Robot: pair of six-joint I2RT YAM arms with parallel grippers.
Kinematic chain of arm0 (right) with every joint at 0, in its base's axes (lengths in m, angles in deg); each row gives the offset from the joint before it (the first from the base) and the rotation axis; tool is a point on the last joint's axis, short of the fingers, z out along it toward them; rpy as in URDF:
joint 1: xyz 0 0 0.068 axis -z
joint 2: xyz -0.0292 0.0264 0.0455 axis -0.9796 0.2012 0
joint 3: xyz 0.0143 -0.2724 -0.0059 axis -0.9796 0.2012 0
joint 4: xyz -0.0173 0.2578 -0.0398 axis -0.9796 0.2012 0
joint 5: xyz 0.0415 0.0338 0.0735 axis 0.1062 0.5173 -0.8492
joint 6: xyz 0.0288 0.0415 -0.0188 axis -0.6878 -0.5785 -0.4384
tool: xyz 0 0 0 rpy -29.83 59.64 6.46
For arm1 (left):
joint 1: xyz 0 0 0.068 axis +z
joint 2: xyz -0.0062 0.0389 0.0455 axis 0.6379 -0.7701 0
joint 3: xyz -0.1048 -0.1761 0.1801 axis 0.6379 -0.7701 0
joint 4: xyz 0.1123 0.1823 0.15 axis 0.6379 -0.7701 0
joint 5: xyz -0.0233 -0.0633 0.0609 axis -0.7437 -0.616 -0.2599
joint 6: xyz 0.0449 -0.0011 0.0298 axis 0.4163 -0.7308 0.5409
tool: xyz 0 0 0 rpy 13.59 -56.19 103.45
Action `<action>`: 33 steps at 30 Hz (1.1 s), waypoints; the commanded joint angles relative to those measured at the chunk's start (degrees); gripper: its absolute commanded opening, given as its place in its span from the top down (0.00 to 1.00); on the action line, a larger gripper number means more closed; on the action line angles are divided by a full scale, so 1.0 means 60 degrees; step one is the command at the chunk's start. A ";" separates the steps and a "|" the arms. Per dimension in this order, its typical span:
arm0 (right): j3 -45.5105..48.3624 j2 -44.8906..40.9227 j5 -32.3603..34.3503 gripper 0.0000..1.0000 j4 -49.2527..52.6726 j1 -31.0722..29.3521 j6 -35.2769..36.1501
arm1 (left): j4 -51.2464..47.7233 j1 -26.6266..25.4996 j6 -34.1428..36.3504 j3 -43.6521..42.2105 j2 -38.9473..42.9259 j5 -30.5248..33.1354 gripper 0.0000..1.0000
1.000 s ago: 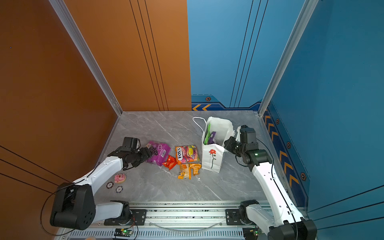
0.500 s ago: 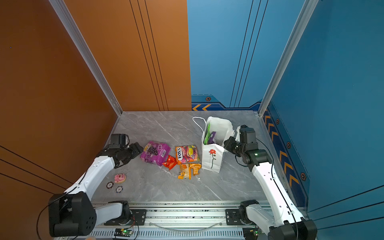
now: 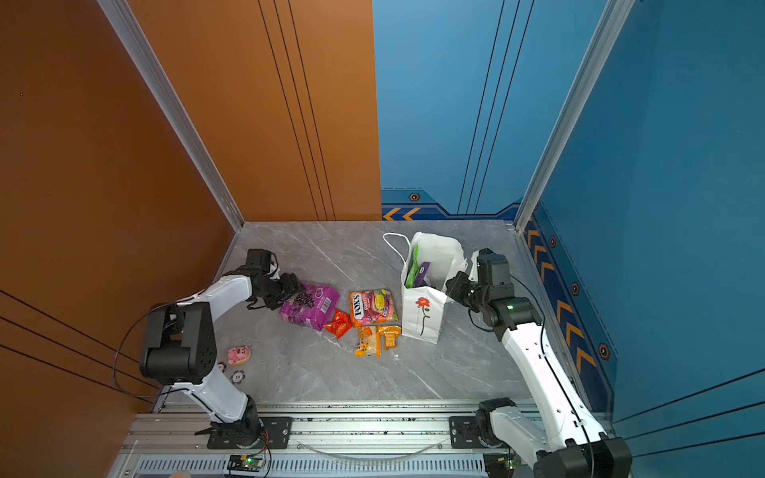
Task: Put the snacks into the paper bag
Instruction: 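Lower the left gripper and grasp the purple grape pack's edge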
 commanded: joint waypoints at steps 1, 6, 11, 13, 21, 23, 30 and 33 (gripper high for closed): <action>-0.0124 0.0087 0.0295 0.87 0.0232 -0.0068 0.0176 | 0.0043 -0.0173 0.0080 -0.0095 -0.0128 -0.0428 0.40; -0.0192 0.0159 0.0328 0.87 0.0262 -0.0069 0.0228 | 0.0568 -0.0366 -0.0383 -0.1399 0.0823 -0.0133 0.57; -0.0232 0.0247 0.0299 0.86 0.0216 -0.0053 0.0231 | 0.0784 -0.0382 -0.0640 -0.2565 0.2042 0.0274 0.76; -0.0290 0.0277 0.0317 0.85 0.0256 -0.0053 0.0249 | 0.0976 -0.0423 -0.0759 -0.2997 0.2659 0.0431 0.82; -0.0963 0.0579 0.0914 0.71 0.1115 -0.0067 0.0814 | 0.1067 -0.1009 -0.0784 -0.3470 0.3911 0.1378 0.98; -0.1202 0.0706 0.1124 0.66 0.1395 -0.0072 0.0981 | 0.1149 -0.1033 -0.0900 -0.3544 0.4072 0.1442 1.00; -0.2282 0.1606 0.1338 0.49 0.2079 -0.0072 0.1535 | 0.1130 -0.1114 -0.1015 -0.3529 0.4599 0.1649 1.00; -0.2743 0.2077 0.1370 0.46 0.2287 -0.0116 0.1688 | 0.1070 -0.1193 -0.1012 -0.3451 0.4733 0.1690 1.00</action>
